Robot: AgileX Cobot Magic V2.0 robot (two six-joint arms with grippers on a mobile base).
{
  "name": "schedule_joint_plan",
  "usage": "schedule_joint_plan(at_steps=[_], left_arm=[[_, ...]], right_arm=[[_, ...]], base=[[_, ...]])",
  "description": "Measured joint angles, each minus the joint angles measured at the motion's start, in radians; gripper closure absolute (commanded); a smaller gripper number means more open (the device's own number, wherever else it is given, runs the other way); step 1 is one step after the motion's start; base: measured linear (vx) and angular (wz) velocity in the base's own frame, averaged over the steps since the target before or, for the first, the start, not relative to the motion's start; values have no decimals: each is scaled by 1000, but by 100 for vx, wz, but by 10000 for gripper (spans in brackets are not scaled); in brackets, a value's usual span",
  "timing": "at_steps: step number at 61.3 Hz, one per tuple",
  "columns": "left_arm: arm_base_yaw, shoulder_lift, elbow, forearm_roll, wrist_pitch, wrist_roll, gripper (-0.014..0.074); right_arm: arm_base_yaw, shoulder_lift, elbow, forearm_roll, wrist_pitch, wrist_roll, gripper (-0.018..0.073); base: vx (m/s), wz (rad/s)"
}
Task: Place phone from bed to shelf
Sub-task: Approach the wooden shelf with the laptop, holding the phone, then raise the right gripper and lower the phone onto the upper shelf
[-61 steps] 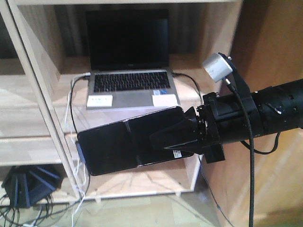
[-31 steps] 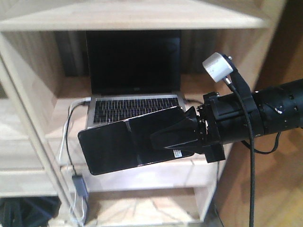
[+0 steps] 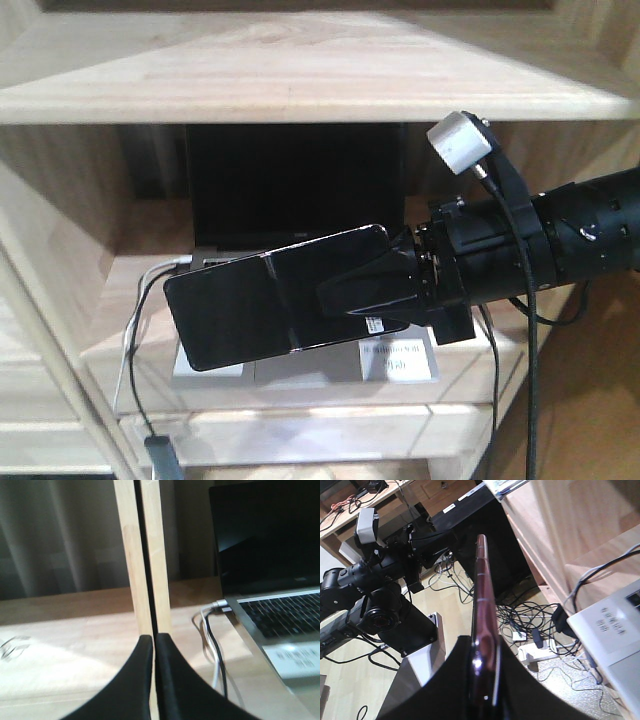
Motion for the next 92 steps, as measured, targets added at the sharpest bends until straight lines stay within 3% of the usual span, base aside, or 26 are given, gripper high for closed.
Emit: schedule_joint_plan(at_steps=[92], left_arm=[[0,0,0,0,0,0,596]], right_arm=[[0,0,0,0,1,0,560]], base=[[2,0]])
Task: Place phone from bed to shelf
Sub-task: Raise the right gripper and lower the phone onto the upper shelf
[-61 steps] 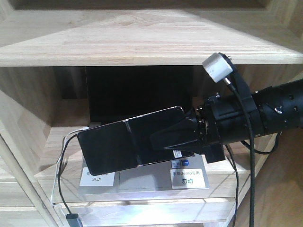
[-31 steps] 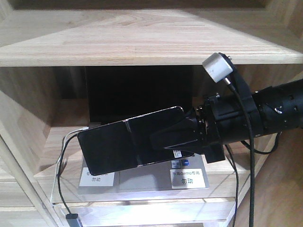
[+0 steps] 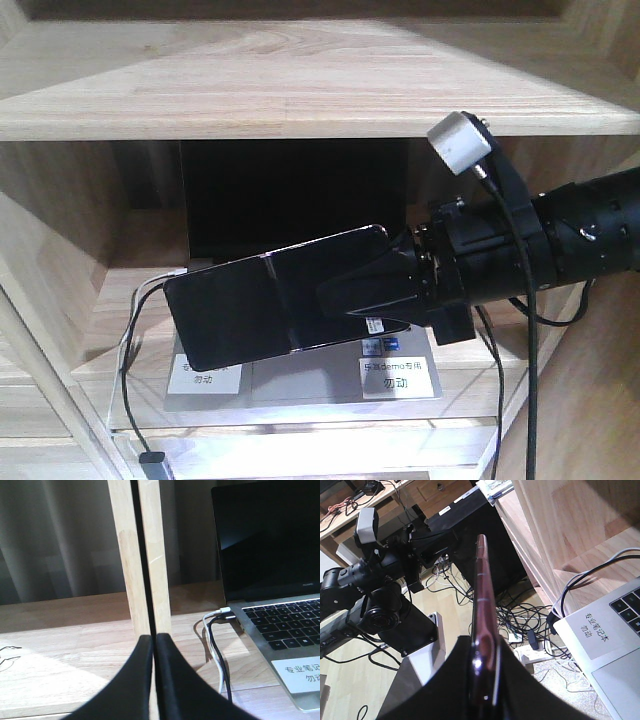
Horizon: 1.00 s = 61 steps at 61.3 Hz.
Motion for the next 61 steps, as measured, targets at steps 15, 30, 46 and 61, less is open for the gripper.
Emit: schedule_joint_plan(at_steps=[15,30,46,61], left_arm=[[0,0,0,0,0,0,596],[0,0,0,0,0,0,596],[0,0,0,0,0,0,596],[0,0,0,0,0,0,596]], right_arm=[[0,-45,-49,-3,1,4,560],[0,-72,-279,-11,18,106,560],[0,11,-581,-27,10,203,560],[4,234,-864,-30,9,239,560]], base=[[0,0],[0,0],[0,0],[0,0]])
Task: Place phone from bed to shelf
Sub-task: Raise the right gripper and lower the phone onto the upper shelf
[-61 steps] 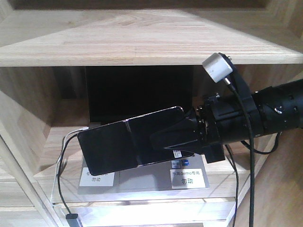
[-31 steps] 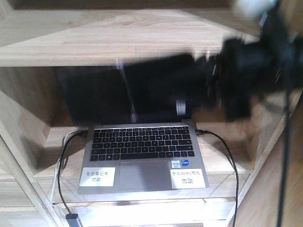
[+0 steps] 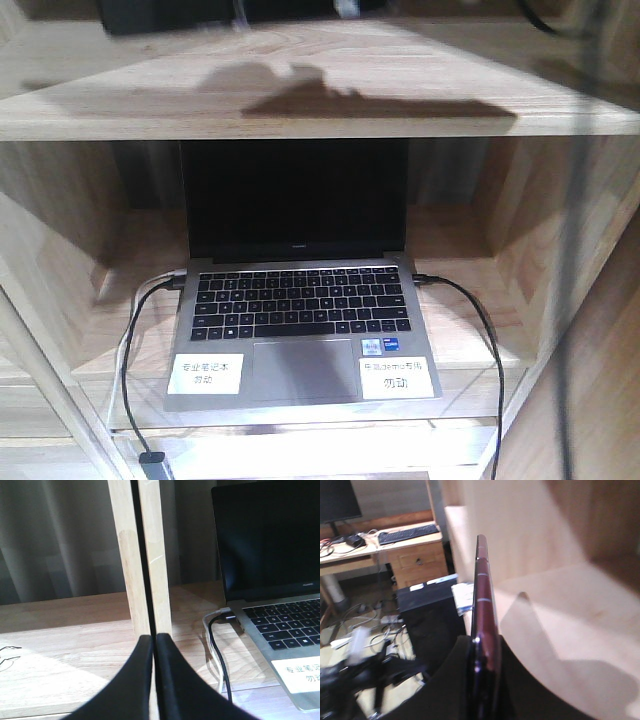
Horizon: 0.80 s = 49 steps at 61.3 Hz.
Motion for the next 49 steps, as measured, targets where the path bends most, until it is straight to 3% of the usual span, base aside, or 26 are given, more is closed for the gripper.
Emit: schedule_joint_plan(at_steps=[20,49], left_arm=[[0,0,0,0,0,0,596],[0,0,0,0,0,0,596]], right_arm=[[84,297,-300,-12,-80,26,560],[101,442,-329,-28,-206,25,560]], base=[[0,0],[0,0]])
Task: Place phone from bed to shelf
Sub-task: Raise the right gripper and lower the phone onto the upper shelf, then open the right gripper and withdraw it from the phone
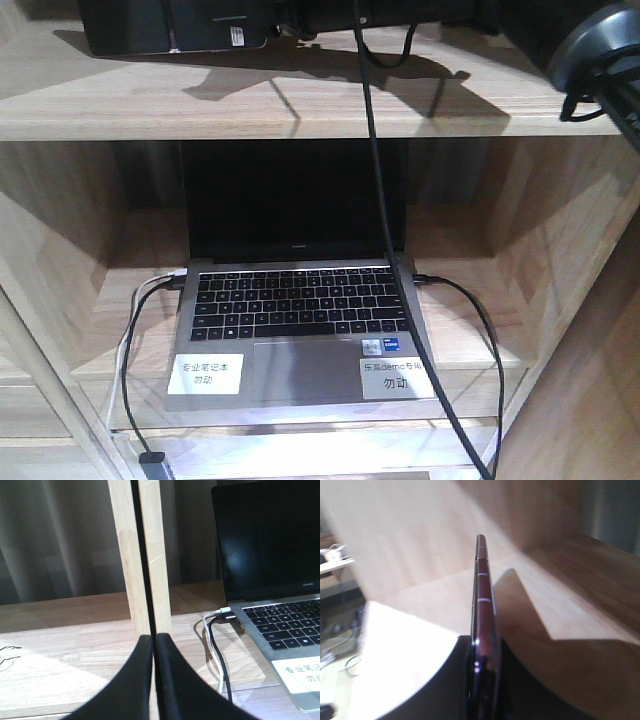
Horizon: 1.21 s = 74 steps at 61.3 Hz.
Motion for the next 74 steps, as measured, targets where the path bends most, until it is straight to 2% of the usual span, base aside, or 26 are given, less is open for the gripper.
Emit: schedule_joint_plan(at_steps=[27,42,49,55,68,72,74], left_arm=[[0,0,0,0,0,0,596],[0,0,0,0,0,0,596],[0,0,0,0,0,0,596],[0,0,0,0,0,0,596],[0,0,0,0,0,0,596],[0,0,0,0,0,0,596],[0,0,0,0,0,0,596]], right_arm=[[0,27,0,10,-53,0,540],[0,28,0,3,-63,0,452],[0,28,0,-7,-81,0,356],[0,28,0,-19,-103,0,233],[0,28,0,-70,-161,0,-101],[0,28,0,-81,-178,0,-169],[0,28,0,-85,-186,0,-171]], base=[[0,0],[0,0],[0,0],[0,0],[0,0],[0,0],[0,0]])
